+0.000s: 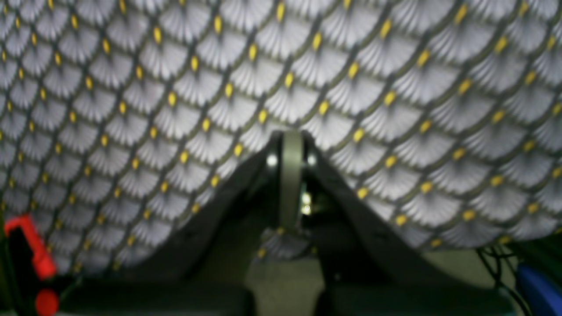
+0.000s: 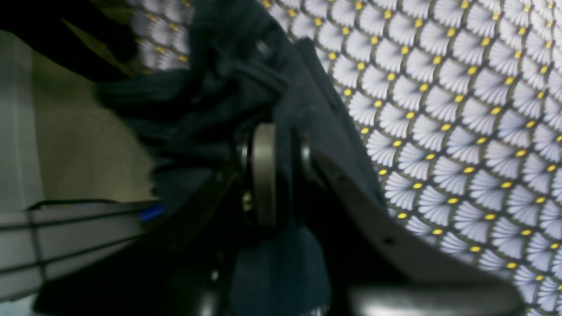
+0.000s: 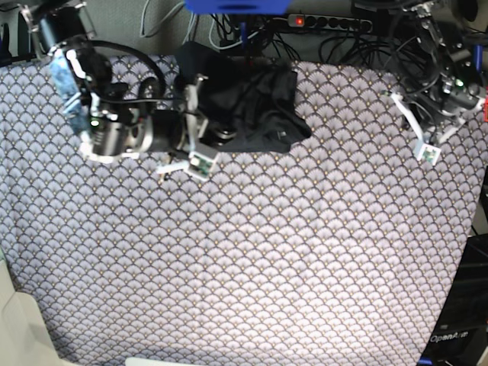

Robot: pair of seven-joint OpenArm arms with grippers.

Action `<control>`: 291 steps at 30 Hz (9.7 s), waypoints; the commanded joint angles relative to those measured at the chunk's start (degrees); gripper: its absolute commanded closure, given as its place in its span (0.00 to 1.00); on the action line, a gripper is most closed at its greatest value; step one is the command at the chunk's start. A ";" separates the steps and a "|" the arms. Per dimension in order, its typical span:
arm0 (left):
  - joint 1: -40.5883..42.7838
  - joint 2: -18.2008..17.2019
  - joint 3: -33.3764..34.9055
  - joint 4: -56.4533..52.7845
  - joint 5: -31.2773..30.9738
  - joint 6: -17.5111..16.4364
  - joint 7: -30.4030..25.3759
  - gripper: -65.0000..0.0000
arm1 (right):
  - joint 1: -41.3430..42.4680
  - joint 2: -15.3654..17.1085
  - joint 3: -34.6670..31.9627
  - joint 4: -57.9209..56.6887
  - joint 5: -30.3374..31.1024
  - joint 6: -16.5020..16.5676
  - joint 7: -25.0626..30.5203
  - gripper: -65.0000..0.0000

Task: Fold the T-shirt properly
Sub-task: 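Press and square the bundle's edge with the right gripper, then lower both grippers to the sides of the dark bundle, then push the bundle's side with the left gripper to tidy it, then grasp the bundle with the left gripper and drag it toward the right gripper, then release the bundle and raise the left gripper away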

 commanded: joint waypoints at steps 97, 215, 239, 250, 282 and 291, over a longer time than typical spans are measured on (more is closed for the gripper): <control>-12.13 5.87 37.71 12.28 -1.16 0.12 17.24 1.00 | -22.55 1.23 23.27 8.09 -10.94 0.23 10.95 1.00; -16.88 7.98 55.12 -14.09 7.98 0.12 11.92 1.00 | -25.98 4.48 37.60 -2.37 -11.38 0.23 23.08 1.00; -15.83 18.87 49.23 -10.75 20.73 0.12 4.97 1.00 | -35.30 4.65 41.02 1.14 -14.37 0.23 30.11 1.00; -15.91 17.47 46.33 -2.92 18.79 0.12 12.09 1.00 | -28.88 -1.85 36.28 8.18 -24.66 0.23 14.02 1.00; -11.08 18.87 42.99 13.60 21.70 6.58 8.58 1.00 | -31.16 -14.16 45.33 6.68 -37.93 0.23 26.07 1.00; -24.26 16.07 38.42 -1.96 19.06 8.07 4.27 1.00 | -17.10 -15.21 39.27 4.04 -45.58 0.23 15.78 1.00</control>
